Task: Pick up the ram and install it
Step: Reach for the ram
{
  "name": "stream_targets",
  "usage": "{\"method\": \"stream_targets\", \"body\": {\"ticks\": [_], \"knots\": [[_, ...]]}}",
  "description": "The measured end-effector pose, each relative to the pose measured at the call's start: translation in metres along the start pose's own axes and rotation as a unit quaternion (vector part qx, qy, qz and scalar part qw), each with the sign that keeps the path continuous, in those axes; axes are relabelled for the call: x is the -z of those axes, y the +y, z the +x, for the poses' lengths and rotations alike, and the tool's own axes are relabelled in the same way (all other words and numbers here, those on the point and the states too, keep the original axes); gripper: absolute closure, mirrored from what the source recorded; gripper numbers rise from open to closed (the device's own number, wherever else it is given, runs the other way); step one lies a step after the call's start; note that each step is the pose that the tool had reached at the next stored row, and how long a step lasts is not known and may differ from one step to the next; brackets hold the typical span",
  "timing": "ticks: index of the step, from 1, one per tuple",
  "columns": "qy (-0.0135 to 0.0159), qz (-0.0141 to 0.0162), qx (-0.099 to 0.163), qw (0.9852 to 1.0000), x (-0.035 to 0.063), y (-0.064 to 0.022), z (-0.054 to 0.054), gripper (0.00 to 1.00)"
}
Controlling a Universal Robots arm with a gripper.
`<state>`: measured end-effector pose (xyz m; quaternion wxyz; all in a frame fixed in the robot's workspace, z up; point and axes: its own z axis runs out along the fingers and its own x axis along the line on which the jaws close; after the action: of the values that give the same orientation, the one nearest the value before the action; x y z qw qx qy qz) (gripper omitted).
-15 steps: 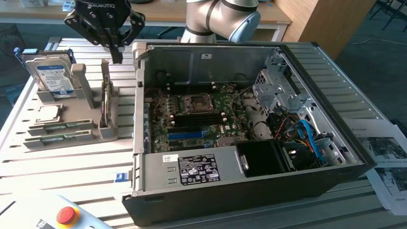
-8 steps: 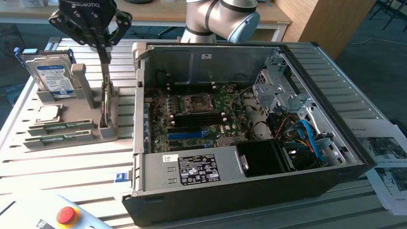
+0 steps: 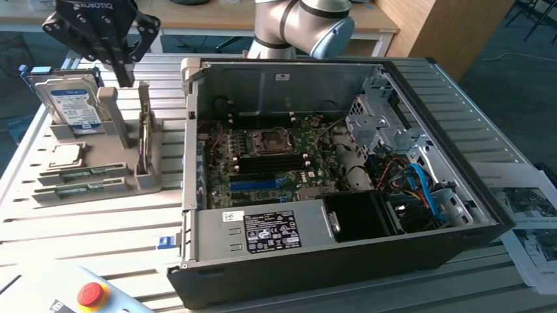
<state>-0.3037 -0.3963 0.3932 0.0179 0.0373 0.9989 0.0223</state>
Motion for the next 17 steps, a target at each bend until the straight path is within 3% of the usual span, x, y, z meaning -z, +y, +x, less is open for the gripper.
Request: {"method": "stream_targets", "body": {"ticks": [17], "knots": [[-0.0005,0.0000,0.000,1.0000,0.0018,-0.0034,0.052,0.90]]}}
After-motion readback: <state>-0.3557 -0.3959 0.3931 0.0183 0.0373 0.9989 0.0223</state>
